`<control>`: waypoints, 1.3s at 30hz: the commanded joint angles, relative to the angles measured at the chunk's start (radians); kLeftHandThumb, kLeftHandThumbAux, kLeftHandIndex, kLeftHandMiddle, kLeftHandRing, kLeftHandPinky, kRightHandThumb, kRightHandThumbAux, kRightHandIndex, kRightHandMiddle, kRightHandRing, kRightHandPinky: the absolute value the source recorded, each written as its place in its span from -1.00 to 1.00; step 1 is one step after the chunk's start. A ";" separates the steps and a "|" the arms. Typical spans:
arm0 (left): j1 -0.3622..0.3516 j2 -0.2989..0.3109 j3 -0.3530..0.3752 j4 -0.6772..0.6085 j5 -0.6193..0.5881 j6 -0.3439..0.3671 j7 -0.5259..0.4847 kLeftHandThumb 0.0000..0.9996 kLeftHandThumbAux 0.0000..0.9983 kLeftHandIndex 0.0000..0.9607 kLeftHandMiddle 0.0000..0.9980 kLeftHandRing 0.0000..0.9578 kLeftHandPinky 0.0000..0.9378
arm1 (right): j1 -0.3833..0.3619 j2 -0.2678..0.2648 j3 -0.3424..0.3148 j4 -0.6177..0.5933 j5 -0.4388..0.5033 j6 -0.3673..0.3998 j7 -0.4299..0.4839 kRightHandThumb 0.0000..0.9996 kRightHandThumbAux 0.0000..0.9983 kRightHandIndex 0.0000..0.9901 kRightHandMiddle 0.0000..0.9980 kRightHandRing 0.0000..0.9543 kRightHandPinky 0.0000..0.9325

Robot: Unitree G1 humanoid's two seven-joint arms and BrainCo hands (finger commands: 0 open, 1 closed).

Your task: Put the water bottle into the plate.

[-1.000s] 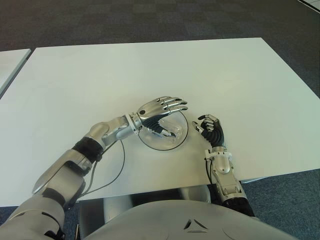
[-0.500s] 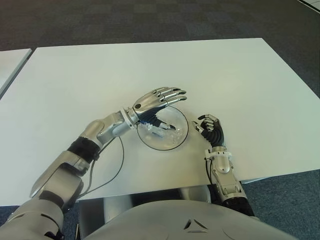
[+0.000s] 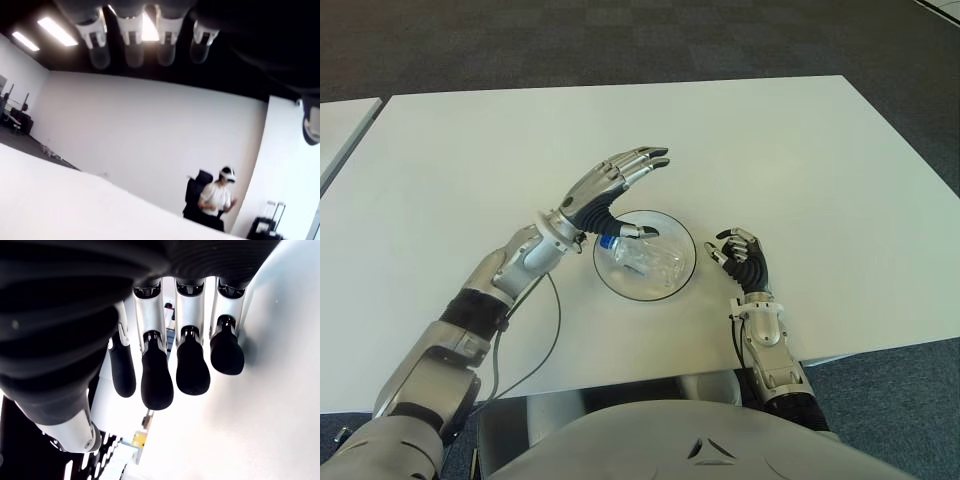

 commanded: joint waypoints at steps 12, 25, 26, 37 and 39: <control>0.162 -0.096 0.117 0.120 -0.201 -0.058 -0.045 -0.83 -0.32 -1.00 -1.00 -1.00 -1.00 | -0.003 -0.001 -0.003 0.018 0.002 -0.002 -0.004 0.41 0.46 -0.12 0.49 0.54 0.57; 0.262 -0.225 0.205 0.049 -0.228 -0.077 0.000 -0.93 -0.30 -1.00 -1.00 -1.00 -1.00 | -0.007 -0.003 -0.002 0.027 0.007 -0.012 0.001 0.41 0.46 -0.12 0.48 0.54 0.58; 0.270 -0.232 0.209 0.038 -0.236 -0.056 -0.006 -0.93 -0.30 -1.00 -1.00 -1.00 -1.00 | -0.007 -0.004 -0.002 0.029 0.007 -0.013 0.001 0.41 0.46 -0.12 0.48 0.54 0.58; 0.315 -0.300 0.260 -0.052 -0.273 0.091 -0.010 -0.97 -0.31 -1.00 -1.00 -1.00 -1.00 | -0.009 -0.007 -0.002 0.028 0.014 -0.004 0.011 0.41 0.46 -0.12 0.49 0.55 0.57; 0.322 -0.311 0.268 -0.054 -0.296 0.095 -0.016 -0.96 -0.32 -1.00 -1.00 -1.00 -1.00 | -0.009 -0.007 -0.001 0.029 0.014 -0.006 0.013 0.41 0.46 -0.12 0.49 0.55 0.57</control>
